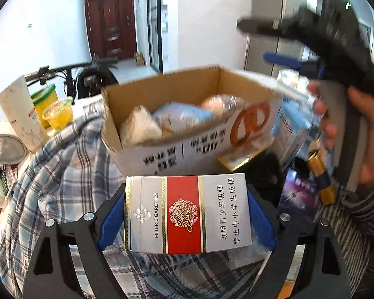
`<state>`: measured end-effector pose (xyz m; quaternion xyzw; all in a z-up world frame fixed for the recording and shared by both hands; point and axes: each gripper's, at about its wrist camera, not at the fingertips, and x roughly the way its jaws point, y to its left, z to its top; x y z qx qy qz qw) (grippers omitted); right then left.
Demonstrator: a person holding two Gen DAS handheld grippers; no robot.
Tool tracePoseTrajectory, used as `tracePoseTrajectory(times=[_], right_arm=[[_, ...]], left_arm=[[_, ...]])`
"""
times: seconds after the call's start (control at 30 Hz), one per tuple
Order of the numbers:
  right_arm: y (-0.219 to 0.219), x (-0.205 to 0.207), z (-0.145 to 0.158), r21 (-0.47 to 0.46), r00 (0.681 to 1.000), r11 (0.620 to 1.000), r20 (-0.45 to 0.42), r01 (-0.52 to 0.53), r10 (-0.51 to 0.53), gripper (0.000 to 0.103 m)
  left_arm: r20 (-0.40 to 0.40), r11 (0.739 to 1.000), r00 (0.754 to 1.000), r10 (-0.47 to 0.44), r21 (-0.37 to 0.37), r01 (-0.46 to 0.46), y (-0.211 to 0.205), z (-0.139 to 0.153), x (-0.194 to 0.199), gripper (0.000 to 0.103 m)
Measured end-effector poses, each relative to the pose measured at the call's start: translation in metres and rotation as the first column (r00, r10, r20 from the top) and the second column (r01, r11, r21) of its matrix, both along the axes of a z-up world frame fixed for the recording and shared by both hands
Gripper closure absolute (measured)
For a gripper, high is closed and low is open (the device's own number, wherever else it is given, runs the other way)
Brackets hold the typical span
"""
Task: Organize objects
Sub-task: 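Grasp the white-and-red cigarette pack with the left gripper and lift it, then move the right tool toward the pile of cigarette packs while the left holds its pack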
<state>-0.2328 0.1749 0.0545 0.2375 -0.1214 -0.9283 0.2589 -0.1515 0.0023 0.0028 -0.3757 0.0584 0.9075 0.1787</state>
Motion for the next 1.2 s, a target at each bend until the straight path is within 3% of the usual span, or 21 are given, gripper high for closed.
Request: tracePoseTrajectory(times=[0.23,0.4,0.6,0.83,1.07,1.2], right_arm=[[-0.003,0.000,-0.001,0.021,1.000,1.000,-0.006,0.001,-0.001,0.000],[-0.006,0.002,-0.001,0.038,1.000,0.999,-0.018,-0.001,0.001,0.000],[-0.011,0.004,-0.002,0.055,1.000,0.998,-0.023,-0.006,0.007,0.000],[-0.015,0.006,-0.001,0.073,0.999,0.997,-0.042,-0.013,0.016,0.000],[-0.018,0.016,0.004,0.077,0.993,0.997,-0.114,-0.026,0.035,0.000],[-0.013,0.021,0.009,-0.028,0.989,0.994,-0.113,-0.103,0.099,0.000]], left_arm=[[-0.077,0.998,0.996,0.036,0.051,-0.032,-0.005,0.019,0.004,0.013],[-0.187,0.992,0.981,0.058,0.117,-0.036,-0.005,0.037,0.015,0.013],[-0.366,0.984,0.917,0.157,0.141,-0.112,-0.008,0.050,0.031,0.013],[-0.361,0.963,0.903,0.232,0.219,-0.159,-0.027,0.052,0.026,0.013],[-0.353,0.971,0.912,0.207,0.185,-0.149,-0.019,0.044,0.023,0.013],[-0.339,0.971,0.917,0.210,0.179,-0.157,-0.018,0.041,0.020,0.013]])
